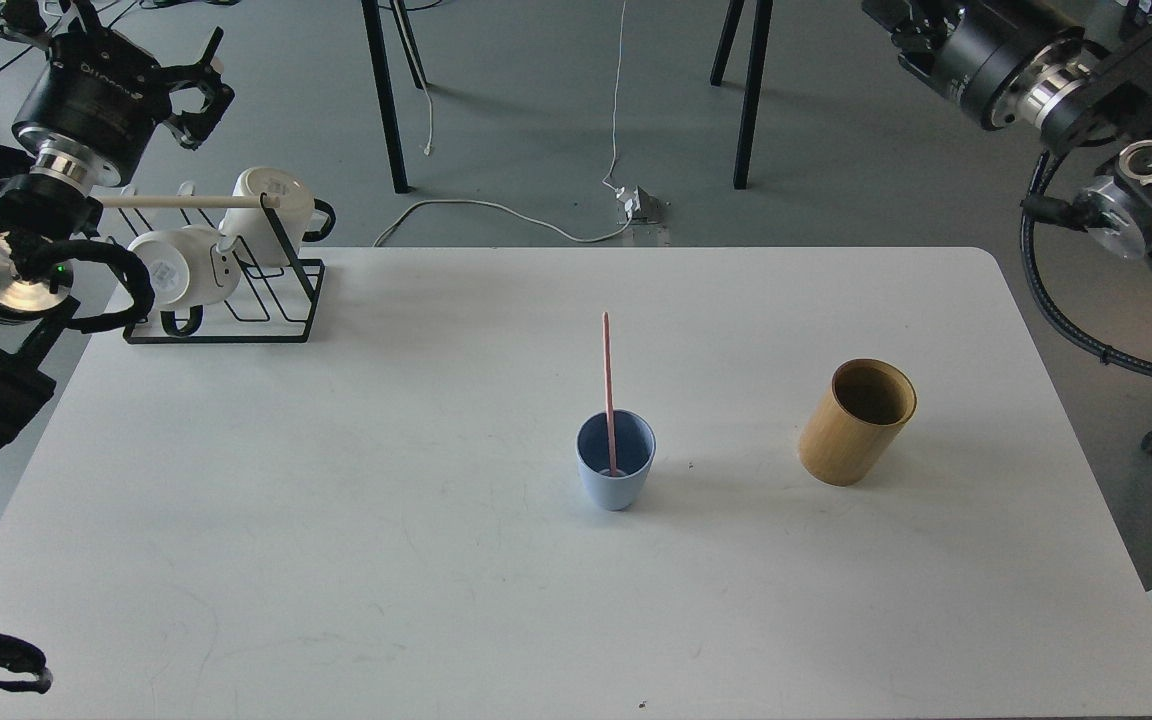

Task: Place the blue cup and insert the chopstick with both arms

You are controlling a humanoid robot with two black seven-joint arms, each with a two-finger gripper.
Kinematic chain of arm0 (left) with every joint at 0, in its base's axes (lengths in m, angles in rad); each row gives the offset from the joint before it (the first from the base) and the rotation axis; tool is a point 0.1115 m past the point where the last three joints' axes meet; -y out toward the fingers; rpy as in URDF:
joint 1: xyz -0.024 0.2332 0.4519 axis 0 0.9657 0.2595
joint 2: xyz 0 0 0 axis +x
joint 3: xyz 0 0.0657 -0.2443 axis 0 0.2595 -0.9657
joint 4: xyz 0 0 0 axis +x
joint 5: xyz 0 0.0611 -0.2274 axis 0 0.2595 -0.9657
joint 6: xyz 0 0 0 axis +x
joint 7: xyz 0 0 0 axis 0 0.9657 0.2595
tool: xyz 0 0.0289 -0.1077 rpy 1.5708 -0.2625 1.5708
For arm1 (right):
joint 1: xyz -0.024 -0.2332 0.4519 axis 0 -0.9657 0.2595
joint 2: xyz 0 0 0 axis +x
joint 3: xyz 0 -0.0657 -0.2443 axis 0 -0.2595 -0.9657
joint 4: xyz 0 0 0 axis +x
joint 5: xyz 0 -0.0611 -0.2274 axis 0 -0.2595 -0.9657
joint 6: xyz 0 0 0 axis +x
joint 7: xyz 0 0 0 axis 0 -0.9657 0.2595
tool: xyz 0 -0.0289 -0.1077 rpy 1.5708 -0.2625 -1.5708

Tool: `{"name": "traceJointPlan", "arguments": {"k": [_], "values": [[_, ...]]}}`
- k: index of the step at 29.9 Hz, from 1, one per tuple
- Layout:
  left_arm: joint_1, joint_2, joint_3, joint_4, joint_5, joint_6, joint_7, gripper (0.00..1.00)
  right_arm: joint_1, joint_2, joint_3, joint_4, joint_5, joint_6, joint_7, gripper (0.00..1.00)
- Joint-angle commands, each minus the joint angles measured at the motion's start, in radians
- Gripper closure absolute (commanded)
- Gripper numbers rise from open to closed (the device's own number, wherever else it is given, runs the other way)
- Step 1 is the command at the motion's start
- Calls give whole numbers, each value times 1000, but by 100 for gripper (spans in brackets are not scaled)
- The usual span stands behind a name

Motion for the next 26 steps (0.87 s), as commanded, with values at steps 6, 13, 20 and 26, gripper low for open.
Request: {"name": "traceJointPlan", "arguments": {"k": [6, 13, 20, 26], "values": [[-23, -108, -23, 79, -3, 0, -6, 0, -3, 3, 16, -194, 555, 115, -2, 0], [-33, -113, -25, 79, -2, 0, -10, 0, -19, 22, 62, -299, 929, 295, -3, 0], [-44, -110, -25, 76, -3, 0, -12, 0, -50, 73, 76, -323, 1037, 347, -2, 0], [-44, -110, -32, 76, -3, 0, -12, 0, -62, 81, 97, -363, 1037, 347, 12, 0]]}}
